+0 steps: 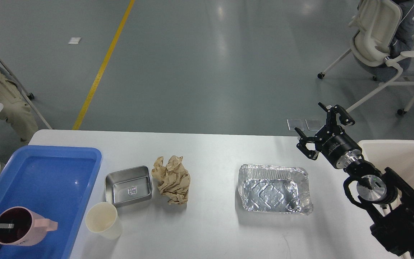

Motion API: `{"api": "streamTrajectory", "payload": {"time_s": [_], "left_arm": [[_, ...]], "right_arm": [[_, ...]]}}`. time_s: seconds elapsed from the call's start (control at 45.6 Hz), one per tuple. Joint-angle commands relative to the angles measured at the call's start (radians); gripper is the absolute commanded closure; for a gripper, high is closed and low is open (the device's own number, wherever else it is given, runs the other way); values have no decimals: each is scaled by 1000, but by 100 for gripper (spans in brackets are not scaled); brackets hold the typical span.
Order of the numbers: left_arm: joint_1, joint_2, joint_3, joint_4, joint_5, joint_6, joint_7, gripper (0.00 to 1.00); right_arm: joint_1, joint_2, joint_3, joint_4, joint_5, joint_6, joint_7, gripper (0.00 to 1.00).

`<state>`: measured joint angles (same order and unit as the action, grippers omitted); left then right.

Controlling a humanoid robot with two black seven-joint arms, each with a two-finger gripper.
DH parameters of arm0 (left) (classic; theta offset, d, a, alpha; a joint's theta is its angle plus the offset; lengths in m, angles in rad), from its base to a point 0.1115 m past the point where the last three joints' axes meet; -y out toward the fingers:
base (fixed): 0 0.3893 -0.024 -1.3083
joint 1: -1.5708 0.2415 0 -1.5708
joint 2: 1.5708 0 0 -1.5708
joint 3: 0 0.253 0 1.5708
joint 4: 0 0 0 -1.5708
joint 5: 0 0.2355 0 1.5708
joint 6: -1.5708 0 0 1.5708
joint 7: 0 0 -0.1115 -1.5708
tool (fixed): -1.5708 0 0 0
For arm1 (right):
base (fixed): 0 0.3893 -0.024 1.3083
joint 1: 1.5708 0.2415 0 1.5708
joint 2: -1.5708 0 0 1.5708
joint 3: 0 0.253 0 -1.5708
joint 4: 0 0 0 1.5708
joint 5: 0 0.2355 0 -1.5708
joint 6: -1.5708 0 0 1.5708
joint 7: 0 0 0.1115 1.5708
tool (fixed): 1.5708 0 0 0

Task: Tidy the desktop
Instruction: 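Lower the mug into the blue tray and open the left gripper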

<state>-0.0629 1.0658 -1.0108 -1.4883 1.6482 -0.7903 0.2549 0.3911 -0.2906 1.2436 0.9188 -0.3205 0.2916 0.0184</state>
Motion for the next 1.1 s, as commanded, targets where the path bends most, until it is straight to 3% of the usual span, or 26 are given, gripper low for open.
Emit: {"api": "streamTrajectory", "payload": {"time_s": [0.0, 0.745, 0.876, 1.073], "left_arm": [[0, -43, 0, 17, 12, 10, 0, 100], [66, -122, -11, 33, 15, 60, -29, 100], [71, -121, -22, 34, 5, 62, -28, 85], [61, -113, -37, 46, -105, 83, -13, 40]], "right_arm": [[-5, -1, -3, 0, 0, 0, 0, 0], [-8, -1, -3, -1, 0, -2, 0, 0], [-8, -1, -3, -1, 0, -2, 0, 0], [-8, -1, -3, 0, 0, -2, 0, 0]]}}
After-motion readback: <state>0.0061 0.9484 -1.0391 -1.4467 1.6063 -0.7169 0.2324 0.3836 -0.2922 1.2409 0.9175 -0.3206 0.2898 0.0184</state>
